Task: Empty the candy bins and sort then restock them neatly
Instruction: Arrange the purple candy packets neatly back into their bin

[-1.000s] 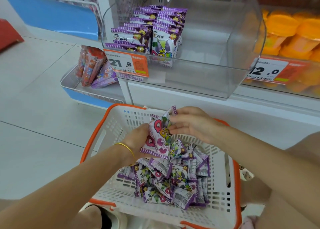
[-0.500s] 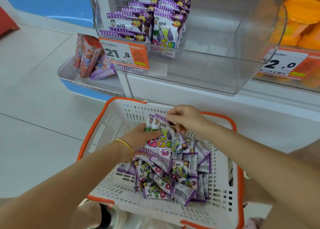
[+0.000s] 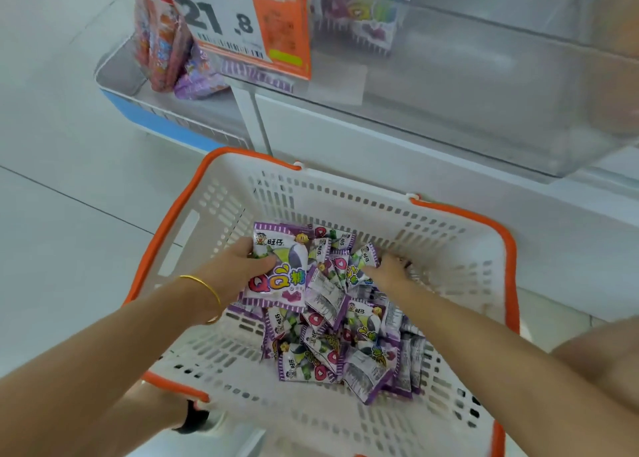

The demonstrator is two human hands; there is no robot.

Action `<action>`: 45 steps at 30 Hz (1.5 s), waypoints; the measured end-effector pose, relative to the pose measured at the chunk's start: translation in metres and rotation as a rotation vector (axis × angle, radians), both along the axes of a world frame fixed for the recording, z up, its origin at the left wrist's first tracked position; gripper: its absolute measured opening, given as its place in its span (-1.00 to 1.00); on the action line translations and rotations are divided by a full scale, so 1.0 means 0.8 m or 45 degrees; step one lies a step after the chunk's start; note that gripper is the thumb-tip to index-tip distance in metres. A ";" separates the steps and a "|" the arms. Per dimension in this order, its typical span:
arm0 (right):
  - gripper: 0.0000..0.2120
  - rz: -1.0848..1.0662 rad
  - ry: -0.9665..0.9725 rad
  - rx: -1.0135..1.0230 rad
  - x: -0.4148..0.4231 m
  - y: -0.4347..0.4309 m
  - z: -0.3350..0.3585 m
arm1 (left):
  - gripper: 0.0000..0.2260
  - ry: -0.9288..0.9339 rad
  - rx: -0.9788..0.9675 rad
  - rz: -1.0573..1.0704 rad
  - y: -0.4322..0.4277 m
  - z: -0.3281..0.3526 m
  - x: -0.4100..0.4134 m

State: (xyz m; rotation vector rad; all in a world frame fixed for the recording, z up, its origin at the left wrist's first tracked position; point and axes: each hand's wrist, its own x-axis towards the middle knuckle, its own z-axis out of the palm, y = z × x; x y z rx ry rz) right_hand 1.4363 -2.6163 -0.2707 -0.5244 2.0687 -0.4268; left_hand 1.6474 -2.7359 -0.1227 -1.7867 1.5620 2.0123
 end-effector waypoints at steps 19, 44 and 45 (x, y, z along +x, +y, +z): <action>-0.78 0.072 -0.505 -0.571 -0.007 0.013 0.144 | -0.94 0.021 -0.125 -0.122 0.040 -0.044 -0.072; -0.83 -0.025 0.421 0.215 -0.026 0.029 -0.059 | -0.63 -0.103 -0.266 -0.118 0.024 -0.082 -0.041; -0.84 -0.018 0.421 0.165 -0.023 0.031 -0.050 | -0.61 -0.089 -0.268 -0.133 0.024 -0.079 -0.042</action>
